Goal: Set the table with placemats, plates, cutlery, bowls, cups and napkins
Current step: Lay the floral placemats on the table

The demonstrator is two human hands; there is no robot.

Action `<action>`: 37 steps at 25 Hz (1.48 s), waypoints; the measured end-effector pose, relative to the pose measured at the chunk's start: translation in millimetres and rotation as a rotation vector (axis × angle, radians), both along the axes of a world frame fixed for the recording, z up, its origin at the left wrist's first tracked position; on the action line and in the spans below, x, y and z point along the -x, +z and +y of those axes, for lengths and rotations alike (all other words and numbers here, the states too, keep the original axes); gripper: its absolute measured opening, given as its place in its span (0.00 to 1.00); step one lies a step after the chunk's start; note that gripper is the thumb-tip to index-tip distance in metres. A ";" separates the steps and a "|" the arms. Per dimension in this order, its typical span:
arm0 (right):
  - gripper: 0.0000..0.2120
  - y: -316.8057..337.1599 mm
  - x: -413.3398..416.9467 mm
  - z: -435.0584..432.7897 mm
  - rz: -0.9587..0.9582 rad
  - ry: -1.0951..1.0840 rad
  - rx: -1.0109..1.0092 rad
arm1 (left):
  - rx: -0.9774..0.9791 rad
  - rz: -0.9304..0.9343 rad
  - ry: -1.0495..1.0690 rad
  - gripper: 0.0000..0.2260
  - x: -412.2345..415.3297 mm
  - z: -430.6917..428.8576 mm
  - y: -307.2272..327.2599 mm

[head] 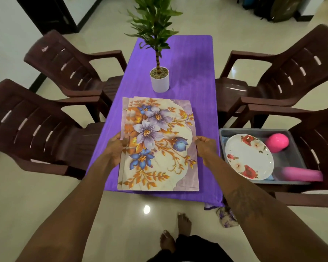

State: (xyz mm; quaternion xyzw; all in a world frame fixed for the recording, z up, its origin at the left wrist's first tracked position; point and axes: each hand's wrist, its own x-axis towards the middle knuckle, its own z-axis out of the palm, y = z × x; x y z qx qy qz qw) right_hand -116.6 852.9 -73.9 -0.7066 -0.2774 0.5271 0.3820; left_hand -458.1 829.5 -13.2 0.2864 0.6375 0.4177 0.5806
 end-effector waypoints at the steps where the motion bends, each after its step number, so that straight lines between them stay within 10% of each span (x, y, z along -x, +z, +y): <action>1: 0.11 -2.2 -1.2 3.4 -0.016 -0.022 -0.001 | 0.005 0.027 -0.011 0.07 4.9 5.7 1.6; 17: 0.16 -33.3 -44.2 -3.3 -0.667 0.001 0.153 | 0.009 -0.002 -0.031 0.15 192.5 33.0 19.5; 37: 0.15 -13.7 -42.2 -0.8 -1.000 0.050 0.178 | 0.025 -0.148 -0.146 0.16 115.8 54.5 13.8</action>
